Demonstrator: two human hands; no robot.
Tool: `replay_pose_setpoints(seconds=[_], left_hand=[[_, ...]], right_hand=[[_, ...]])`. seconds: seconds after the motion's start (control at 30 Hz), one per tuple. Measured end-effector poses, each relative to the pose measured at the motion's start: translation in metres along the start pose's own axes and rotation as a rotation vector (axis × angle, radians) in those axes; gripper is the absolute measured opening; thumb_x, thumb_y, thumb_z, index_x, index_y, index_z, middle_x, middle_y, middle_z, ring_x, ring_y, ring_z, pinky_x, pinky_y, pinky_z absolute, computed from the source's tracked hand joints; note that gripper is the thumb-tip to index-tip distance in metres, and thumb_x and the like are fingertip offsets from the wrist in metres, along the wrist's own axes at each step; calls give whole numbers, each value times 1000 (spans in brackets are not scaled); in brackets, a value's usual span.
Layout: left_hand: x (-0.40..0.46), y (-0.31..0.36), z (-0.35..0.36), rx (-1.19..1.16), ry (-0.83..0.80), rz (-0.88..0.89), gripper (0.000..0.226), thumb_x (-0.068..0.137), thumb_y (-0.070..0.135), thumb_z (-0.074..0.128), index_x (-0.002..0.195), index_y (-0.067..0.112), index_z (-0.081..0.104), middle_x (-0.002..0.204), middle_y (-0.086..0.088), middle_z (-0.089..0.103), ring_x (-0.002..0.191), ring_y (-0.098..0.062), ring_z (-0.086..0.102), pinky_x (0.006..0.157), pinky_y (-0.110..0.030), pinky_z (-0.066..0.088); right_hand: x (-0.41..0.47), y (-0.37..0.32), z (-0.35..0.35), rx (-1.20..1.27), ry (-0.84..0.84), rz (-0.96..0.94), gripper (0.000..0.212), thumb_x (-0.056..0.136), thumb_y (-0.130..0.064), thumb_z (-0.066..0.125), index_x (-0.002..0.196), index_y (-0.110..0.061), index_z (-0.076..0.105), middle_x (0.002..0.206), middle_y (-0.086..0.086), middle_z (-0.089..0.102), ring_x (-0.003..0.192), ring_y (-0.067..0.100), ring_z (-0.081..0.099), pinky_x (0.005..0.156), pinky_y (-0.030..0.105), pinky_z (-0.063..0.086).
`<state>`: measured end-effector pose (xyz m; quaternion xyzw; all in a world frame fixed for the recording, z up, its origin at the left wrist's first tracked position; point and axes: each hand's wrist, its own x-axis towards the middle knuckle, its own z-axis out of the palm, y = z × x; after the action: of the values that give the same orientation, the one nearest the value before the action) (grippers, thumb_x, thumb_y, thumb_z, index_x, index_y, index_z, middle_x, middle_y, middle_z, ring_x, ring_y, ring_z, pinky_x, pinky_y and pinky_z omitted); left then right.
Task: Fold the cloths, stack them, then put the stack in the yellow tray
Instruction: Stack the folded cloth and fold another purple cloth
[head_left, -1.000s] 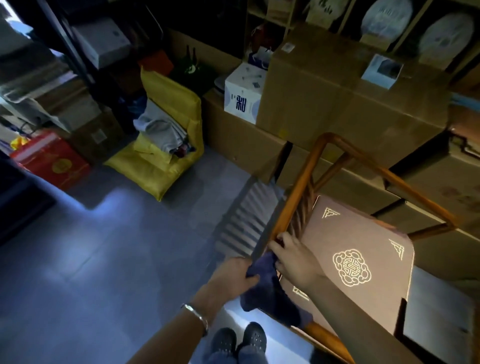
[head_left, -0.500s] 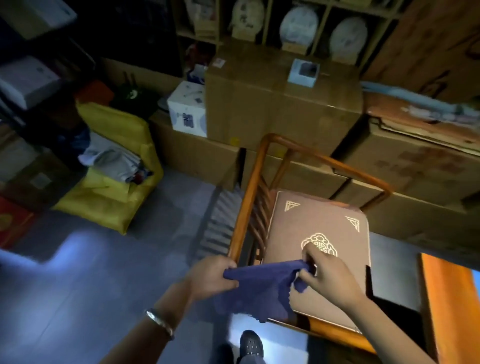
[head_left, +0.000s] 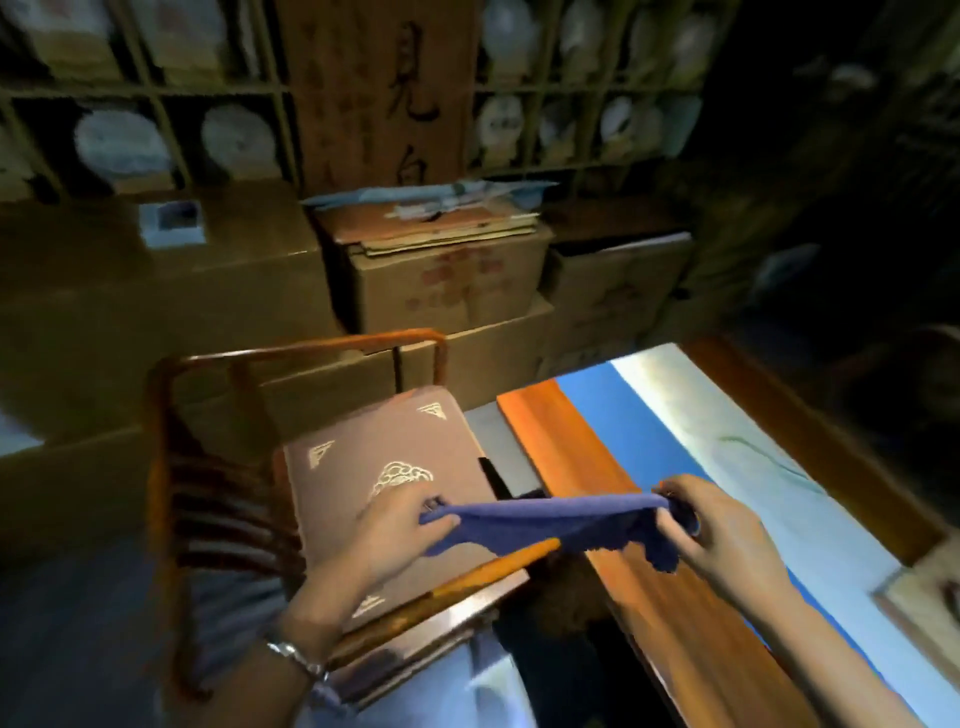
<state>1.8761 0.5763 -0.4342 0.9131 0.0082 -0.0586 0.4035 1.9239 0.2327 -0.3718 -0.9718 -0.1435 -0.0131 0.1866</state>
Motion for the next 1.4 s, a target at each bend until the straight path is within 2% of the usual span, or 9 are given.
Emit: replay_pose_setpoints(seconds=[0.17,0.3,0.43,0.57,0.77,0.9,1.03,1.2,1.4], left_hand=[[46,121,89,6,-120,206,11,77,46,60,81,36,63,76,14,68,76,0,62,70,-30,50],[59,207,179,61,-258,463,8,79,31,63,84,26,66,83,11,68,81,-4,61,71,-28,46],[45,256,268,174,-380,548,12,82,23,63,92,24,69,91,6,66,88,-11,60,76,-32,47],[19,250,339,451,-546,660,15,87,27,54,98,26,63,102,9,60,101,-13,58,79,-31,47],[-19,195,389,869,-905,716,25,87,28,42,107,26,58,118,2,61,115,-23,56,88,-33,44],[-22,187,390,827,-997,725,30,81,36,45,106,24,57,116,2,63,110,-23,57,82,-31,43],[-17,197,392,722,-917,715,37,78,55,47,97,25,57,94,9,63,95,-18,61,72,-27,39],[-7,224,418,599,-826,657,20,89,41,48,101,26,55,100,3,68,95,-24,62,72,-32,44],[-4,254,475,565,-869,580,39,88,42,55,120,21,51,121,-1,55,115,-22,53,91,-36,46]], right_hand=[[-102,115,-70,3,137,263,14,85,-24,65,89,-34,57,80,-15,62,68,11,57,56,17,38],[-192,188,-103,5,187,461,10,87,-20,62,89,-28,57,72,-7,65,65,16,61,59,37,50],[-277,237,-98,-79,154,595,8,86,-24,64,93,-24,60,80,-5,65,73,22,63,58,34,46],[-352,249,-53,-124,-29,641,15,83,-33,66,94,-23,62,86,-4,63,81,18,64,60,31,46],[-414,221,27,-154,-379,639,36,37,-47,88,59,-30,67,56,-14,61,42,6,57,30,20,37],[-436,204,50,-86,-498,658,48,55,-58,76,94,-30,70,98,-5,69,81,13,68,46,26,50],[-440,206,61,60,-371,819,58,89,-61,28,130,-24,46,137,0,45,123,25,48,85,38,47],[-411,239,53,127,-62,990,33,95,-47,37,110,-22,54,107,0,53,104,23,55,76,37,48],[-354,290,54,234,-3,1106,40,88,-46,53,114,-17,48,113,4,52,113,24,48,82,35,44]])
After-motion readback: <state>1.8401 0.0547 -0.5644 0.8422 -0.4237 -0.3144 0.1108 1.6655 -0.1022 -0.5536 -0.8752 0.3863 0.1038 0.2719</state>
